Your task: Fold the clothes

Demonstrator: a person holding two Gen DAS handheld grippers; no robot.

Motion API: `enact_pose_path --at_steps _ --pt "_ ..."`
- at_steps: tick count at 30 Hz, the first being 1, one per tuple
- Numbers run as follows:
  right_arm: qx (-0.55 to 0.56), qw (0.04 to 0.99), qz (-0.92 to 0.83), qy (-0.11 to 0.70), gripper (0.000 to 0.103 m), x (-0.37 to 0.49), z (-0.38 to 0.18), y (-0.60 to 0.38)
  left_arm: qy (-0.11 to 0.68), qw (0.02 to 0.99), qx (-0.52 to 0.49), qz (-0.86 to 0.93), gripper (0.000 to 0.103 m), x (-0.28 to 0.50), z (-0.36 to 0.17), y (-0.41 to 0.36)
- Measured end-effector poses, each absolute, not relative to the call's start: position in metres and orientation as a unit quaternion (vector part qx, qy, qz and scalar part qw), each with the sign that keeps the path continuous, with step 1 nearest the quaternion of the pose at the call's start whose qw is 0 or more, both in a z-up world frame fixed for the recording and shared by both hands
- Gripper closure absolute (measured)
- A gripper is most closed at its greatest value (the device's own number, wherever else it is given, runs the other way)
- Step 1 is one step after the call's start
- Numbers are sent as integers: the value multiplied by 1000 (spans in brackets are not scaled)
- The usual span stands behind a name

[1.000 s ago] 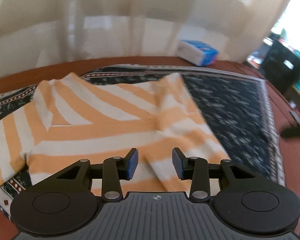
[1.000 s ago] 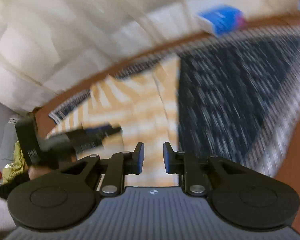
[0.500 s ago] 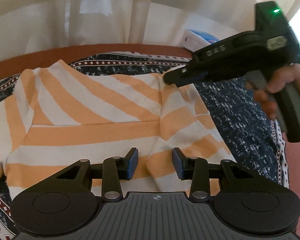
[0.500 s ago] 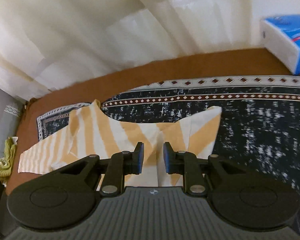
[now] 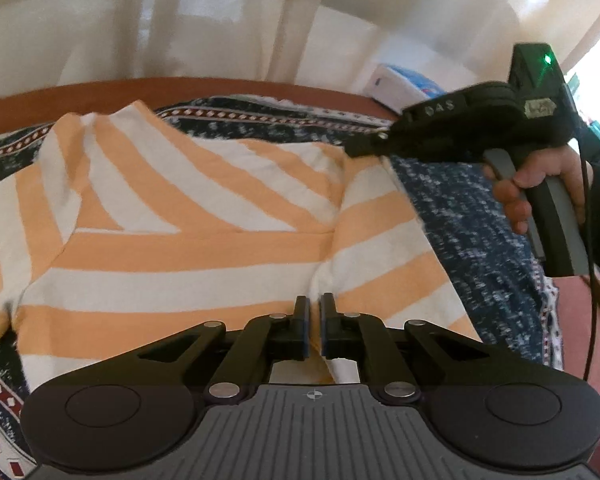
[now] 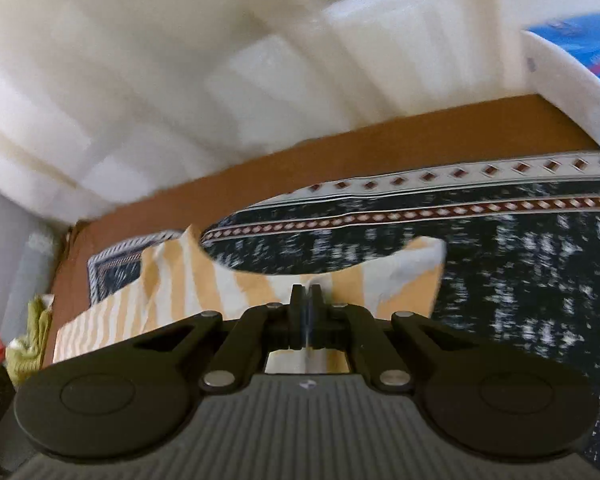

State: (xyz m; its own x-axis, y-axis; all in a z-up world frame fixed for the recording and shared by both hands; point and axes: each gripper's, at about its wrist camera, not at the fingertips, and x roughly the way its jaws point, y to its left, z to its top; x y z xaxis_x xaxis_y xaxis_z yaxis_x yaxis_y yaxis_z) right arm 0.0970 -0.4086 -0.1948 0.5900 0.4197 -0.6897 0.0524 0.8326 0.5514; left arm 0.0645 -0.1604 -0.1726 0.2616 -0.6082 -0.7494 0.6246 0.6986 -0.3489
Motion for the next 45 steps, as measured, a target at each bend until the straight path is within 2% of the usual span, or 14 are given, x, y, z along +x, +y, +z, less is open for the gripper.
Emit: enact_pose_path --at_steps 3,5,6,9,12,18,19,24,26,28,30,35,37,45 --pt "277 846 90 447 102 98 -208 -411 467 795 8 -386 99 67 -171 -161" --pt "295 847 82 434 100 95 -208 -417 465 801 12 -377 70 67 -167 -158" --pt "300 851 76 424 96 93 -204 -421 461 807 9 -368 63 67 -163 -155" --pt "304 868 66 388 95 84 -186 -433 445 821 -19 -357 62 69 -148 -145" --pt "292 867 100 392 95 80 -175 -431 444 799 -32 -404 62 67 -140 -156" --pt "212 858 124 451 95 89 -195 -401 438 779 65 -444 62 42 -160 -196" --pt "214 863 109 446 101 91 -198 -404 434 783 65 -440 62 41 -164 -197" --pt "229 873 49 427 101 101 -204 -417 455 785 33 -419 63 52 -165 -195" --pt "210 874 54 434 96 101 -194 -411 455 794 23 -402 62 50 -154 -184" --pt "187 880 86 427 78 98 -174 -397 449 808 14 -383 56 46 -140 -169" --pt "164 885 118 419 71 96 -153 -383 434 831 -6 -349 45 37 -125 -137" --pt "107 890 197 397 71 91 -105 -344 425 873 4 -238 45 5 -112 -59" --pt "90 888 228 389 66 96 -95 -318 430 882 -4 -192 44 -11 -112 -30" --pt "9 874 258 411 61 118 -108 -246 488 858 -28 -159 42 -75 -132 17"
